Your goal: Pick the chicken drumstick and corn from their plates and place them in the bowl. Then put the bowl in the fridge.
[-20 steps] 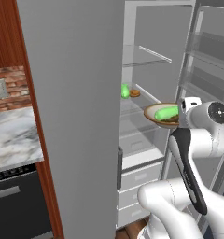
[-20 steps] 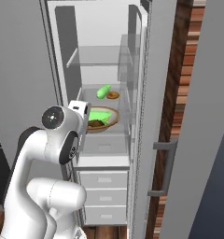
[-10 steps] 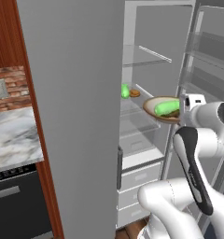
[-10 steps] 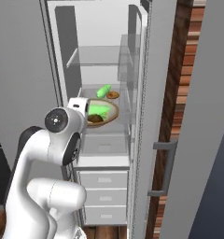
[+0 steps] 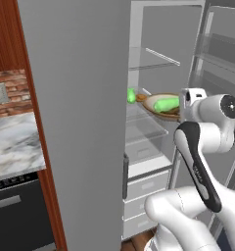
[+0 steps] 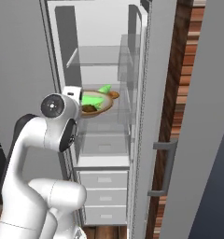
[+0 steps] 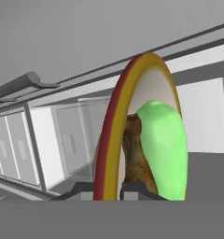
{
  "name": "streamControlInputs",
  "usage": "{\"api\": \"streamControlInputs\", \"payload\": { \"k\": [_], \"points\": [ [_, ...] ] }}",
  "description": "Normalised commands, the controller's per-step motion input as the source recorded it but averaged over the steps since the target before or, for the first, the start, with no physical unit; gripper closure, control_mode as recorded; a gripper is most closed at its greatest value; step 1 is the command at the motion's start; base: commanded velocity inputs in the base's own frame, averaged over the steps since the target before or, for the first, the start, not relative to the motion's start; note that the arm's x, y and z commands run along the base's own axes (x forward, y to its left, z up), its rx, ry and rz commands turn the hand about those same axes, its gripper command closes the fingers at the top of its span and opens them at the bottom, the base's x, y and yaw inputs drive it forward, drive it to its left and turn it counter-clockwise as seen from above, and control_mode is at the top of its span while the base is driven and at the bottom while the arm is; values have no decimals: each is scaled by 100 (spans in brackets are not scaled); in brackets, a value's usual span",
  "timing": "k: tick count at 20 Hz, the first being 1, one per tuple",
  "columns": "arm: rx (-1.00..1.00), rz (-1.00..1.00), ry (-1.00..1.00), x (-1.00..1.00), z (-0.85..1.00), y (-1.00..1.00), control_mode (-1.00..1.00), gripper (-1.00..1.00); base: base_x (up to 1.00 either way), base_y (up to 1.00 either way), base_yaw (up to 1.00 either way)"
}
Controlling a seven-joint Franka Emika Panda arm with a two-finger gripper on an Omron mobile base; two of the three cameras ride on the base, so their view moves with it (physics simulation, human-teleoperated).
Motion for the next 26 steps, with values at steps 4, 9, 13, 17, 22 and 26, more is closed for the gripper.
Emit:
{"api": "streamControlInputs", "payload": {
  "k": [4,9,13,17,22,26],
  "points": [
    [0,0,2,31,28,9,-100,100,0,0,0],
    [0,0,-7,15,35,-1,-100,100,0,0,0],
    [1,2,-11,8,39,0,-100,100,0,0,0],
    [3,8,-14,20,34,0,-100,100,0,0,0],
    [0,5,-8,20,31,0,-100,100,0,0,0],
    [0,0,0,16,42,-3,-100,100,0,0,0]
  ]
}}
